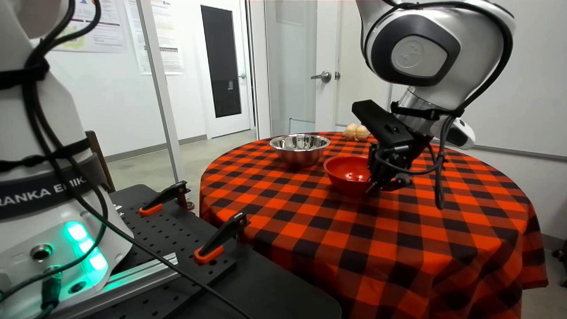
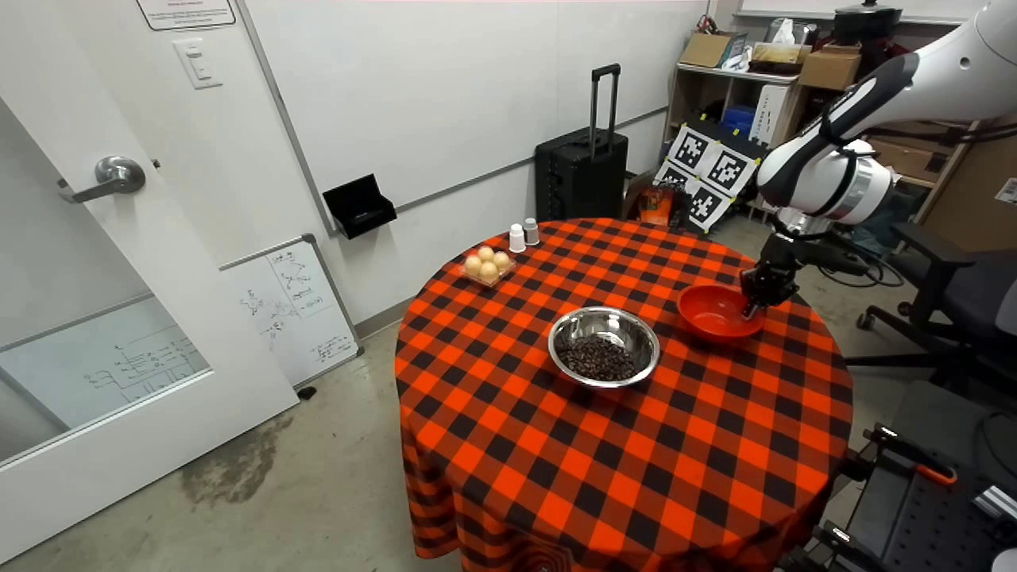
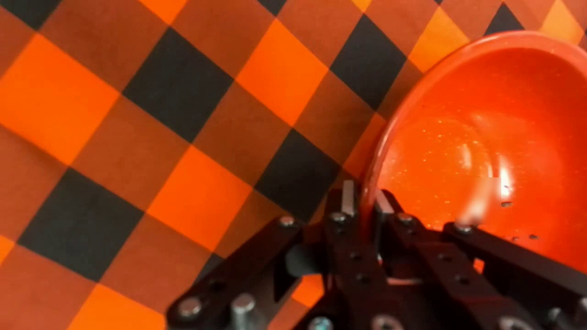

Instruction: Pour the contents from the red bowl into the silver bowl

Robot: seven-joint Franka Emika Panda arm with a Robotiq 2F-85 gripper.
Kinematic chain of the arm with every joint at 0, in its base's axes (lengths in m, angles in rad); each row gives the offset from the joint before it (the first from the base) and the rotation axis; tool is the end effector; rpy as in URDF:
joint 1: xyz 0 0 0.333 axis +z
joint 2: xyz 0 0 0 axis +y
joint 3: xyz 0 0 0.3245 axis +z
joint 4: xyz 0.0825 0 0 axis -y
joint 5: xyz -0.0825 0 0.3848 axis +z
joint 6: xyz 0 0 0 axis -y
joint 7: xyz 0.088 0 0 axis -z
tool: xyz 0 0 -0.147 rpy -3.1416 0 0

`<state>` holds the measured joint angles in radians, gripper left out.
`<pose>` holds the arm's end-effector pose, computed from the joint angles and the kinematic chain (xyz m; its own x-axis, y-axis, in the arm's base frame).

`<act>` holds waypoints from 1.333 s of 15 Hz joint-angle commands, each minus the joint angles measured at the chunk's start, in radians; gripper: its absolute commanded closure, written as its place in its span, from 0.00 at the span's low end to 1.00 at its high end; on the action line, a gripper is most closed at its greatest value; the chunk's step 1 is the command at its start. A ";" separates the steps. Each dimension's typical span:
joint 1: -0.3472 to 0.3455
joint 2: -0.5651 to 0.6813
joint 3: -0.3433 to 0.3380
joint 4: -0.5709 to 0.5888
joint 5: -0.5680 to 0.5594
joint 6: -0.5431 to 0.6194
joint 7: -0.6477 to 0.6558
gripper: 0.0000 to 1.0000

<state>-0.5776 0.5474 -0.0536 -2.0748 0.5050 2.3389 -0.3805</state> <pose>0.4558 -0.3088 0.1109 0.7979 -0.5650 -0.2100 -0.6022 -0.7329 -0.3165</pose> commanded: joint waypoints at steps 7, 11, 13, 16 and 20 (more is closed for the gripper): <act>0.012 -0.189 -0.017 -0.175 0.007 -0.030 -0.094 0.16; 0.067 -0.392 -0.065 -0.262 -0.056 -0.121 -0.066 0.00; 0.118 -0.494 -0.104 -0.285 -0.117 -0.211 -0.010 0.00; 0.195 -0.566 -0.122 -0.193 -0.229 -0.352 0.019 0.00; 0.315 -0.628 -0.086 -0.108 -0.322 -0.357 0.153 0.00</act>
<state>-0.3480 -0.0439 -0.1542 -2.2312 0.2609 1.9788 -0.3474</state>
